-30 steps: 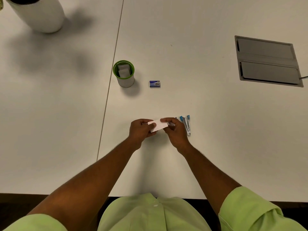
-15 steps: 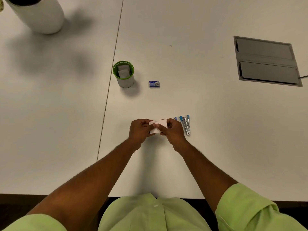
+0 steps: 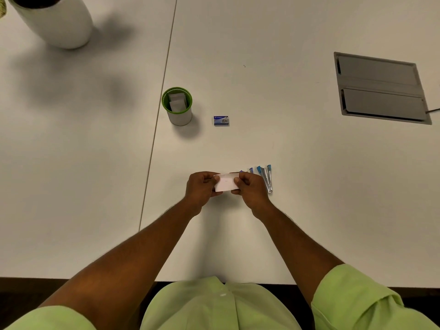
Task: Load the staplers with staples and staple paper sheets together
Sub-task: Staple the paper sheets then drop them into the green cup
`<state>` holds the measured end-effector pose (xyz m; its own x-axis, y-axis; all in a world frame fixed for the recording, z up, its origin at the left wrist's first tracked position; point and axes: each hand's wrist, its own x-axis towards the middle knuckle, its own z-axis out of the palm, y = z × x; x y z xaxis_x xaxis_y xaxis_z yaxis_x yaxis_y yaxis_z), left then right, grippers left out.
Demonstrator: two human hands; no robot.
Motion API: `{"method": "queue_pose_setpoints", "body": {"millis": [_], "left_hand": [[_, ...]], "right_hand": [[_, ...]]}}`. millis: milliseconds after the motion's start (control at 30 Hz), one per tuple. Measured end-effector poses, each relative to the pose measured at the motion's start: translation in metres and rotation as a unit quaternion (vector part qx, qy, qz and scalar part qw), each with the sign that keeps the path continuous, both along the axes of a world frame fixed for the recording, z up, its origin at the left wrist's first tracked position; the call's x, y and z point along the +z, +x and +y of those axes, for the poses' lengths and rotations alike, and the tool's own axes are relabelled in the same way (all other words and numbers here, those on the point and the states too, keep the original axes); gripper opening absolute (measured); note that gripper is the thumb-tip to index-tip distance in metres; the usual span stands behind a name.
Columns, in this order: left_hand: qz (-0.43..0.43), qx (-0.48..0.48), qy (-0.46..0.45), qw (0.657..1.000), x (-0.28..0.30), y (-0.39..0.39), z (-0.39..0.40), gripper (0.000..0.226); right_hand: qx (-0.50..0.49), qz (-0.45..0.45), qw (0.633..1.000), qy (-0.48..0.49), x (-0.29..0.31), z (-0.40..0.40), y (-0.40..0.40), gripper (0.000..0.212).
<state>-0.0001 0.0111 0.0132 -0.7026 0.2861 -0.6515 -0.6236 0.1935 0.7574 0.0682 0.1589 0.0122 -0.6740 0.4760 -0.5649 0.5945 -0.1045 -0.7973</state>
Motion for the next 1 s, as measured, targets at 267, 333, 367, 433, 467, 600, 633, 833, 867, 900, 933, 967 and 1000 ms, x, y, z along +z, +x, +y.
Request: {"method": "queue_pose_setpoints", "body": {"millis": [267, 333, 367, 433, 467, 600, 633, 833, 867, 900, 933, 967, 1000], "left_hand": [[0.001, 0.034, 0.000, 0.999, 0.000, -0.005, -0.004, 0.009], [-0.001, 0.046, -0.001, 0.999, -0.001, -0.007, -0.006, 0.008], [-0.001, 0.049, -0.002, 0.999, -0.003, -0.008, -0.008, 0.008], [0.008, 0.051, -0.008, 0.999, -0.006, -0.010, -0.010, 0.007], [0.021, 0.048, -0.017, 0.998, -0.007, -0.011, -0.011, 0.007], [0.144, -0.011, -0.130, 0.981, -0.012, -0.016, -0.015, 0.015], [0.180, -0.023, -0.159, 0.971, -0.012, -0.019, -0.017, 0.016], [0.349, -0.038, -0.258, 0.900, -0.019, -0.036, -0.048, 0.020], [0.361, -0.052, -0.269, 0.891, -0.022, -0.040, -0.054, 0.024], [0.366, -0.071, -0.281, 0.884, -0.027, -0.044, -0.059, 0.030], [0.366, -0.097, -0.297, 0.877, -0.032, -0.049, -0.064, 0.037], [0.366, -0.125, -0.316, 0.867, -0.037, -0.055, -0.069, 0.044], [0.373, -0.153, -0.333, 0.852, -0.041, -0.060, -0.075, 0.050]], "right_hand": [[-0.012, 0.000, 0.998, -0.058, 0.003, 0.001, 0.000, 0.028], [0.000, 0.001, 0.998, -0.065, 0.004, 0.002, -0.001, 0.026], [0.006, 0.002, 0.998, -0.064, 0.004, 0.002, -0.002, 0.025], [0.014, 0.003, 0.998, -0.056, 0.005, 0.002, -0.006, 0.024], [0.017, 0.003, 0.999, -0.052, 0.006, 0.002, -0.009, 0.023], [0.017, 0.012, 0.999, -0.039, 0.011, 0.004, -0.023, 0.021], [0.016, 0.013, 0.999, -0.032, 0.012, 0.004, -0.027, 0.021], [0.043, 0.030, 0.997, 0.049, 0.022, 0.005, -0.058, 0.017], [0.050, 0.037, 0.996, 0.063, 0.024, 0.005, -0.065, 0.016], [0.056, 0.043, 0.995, 0.076, 0.026, 0.005, -0.072, 0.016], [0.064, 0.050, 0.993, 0.091, 0.029, 0.006, -0.079, 0.016], [0.071, 0.057, 0.990, 0.107, 0.032, 0.006, -0.087, 0.015], [0.078, 0.065, 0.987, 0.121, 0.035, 0.007, -0.096, 0.014]]}}
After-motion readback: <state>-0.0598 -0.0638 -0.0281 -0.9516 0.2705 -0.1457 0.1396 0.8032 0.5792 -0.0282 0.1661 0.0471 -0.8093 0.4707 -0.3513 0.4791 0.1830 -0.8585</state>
